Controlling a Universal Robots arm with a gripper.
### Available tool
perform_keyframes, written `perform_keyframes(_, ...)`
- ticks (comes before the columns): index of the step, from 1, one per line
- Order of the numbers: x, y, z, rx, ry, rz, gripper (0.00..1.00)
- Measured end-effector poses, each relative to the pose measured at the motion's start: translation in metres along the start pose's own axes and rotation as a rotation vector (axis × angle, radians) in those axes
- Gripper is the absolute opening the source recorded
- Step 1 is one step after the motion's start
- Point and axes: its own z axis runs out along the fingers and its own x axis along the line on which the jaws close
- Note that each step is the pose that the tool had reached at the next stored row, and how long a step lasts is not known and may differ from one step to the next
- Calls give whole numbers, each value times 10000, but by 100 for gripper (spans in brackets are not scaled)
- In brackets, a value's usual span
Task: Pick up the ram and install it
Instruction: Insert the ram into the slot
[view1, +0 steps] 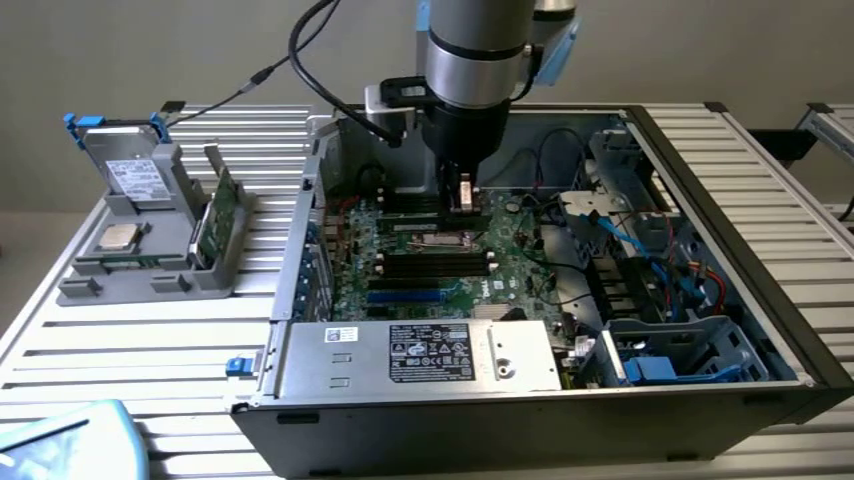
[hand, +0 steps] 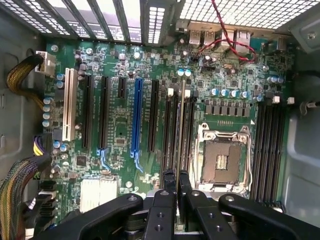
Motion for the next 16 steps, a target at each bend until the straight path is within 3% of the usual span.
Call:
perform_keyframes(5,12,-159,26,-294,17,25,14)
perform_keyframes(8,4,-193,58,-350,76,31,14)
perform_keyframes(13,-18,-197,118,-402,124,9,14)
perform_keyframes(16,-35,-199,139,-481,162,-117,14)
